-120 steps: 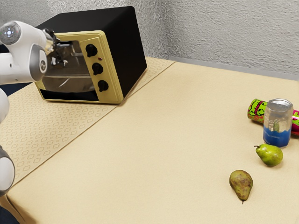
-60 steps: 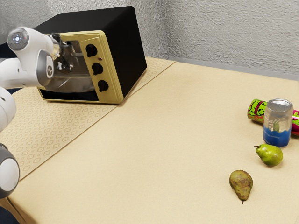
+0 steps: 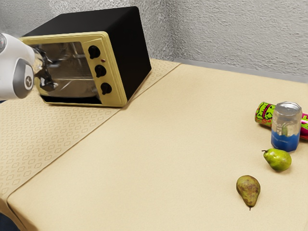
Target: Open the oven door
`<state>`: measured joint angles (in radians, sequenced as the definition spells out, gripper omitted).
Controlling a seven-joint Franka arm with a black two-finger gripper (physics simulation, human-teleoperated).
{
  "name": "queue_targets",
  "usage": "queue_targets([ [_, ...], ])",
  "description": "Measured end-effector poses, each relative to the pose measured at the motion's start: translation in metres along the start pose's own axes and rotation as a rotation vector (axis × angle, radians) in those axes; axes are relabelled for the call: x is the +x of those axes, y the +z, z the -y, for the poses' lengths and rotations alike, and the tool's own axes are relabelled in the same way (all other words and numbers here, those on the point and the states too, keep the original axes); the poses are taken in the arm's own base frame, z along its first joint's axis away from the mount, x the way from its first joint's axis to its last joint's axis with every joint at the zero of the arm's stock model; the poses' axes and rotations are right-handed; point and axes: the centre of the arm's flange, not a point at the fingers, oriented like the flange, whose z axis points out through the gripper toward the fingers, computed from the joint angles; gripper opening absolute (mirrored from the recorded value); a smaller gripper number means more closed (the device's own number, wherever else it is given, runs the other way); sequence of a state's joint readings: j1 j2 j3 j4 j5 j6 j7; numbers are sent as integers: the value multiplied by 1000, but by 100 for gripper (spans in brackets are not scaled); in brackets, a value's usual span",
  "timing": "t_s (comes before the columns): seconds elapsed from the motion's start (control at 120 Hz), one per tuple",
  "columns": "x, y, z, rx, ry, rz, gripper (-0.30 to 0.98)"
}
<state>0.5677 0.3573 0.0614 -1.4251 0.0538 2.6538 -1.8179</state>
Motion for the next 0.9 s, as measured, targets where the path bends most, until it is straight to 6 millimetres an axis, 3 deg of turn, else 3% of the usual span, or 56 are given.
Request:
queue_targets([
  [0.25, 42, -40, 60, 88, -43, -33, 68],
  [0.392, 81, -97, 78, 70, -100, -56, 68],
  [0.442, 90, -123, 72, 32, -112, -63, 68],
  [0.467, 74, -135, 62, 5, -95, -40, 68],
  [0.483, 51, -144, 56, -4, -73, -9, 68],
  [0.542, -64, -211, 11, -20, 19, 139, 68],
  [0.567, -106, -241, 3, 15, 52, 189, 68],
  [0.608, -164, -276, 18, 131, 116, 243, 68],
  [0.658, -215, -290, 60, 311, 187, 276, 68],
  [0.733, -234, -285, 107, 527, 225, 239, 69],
  [0.9, -217, -247, 164, 805, 207, 92, 69],
])
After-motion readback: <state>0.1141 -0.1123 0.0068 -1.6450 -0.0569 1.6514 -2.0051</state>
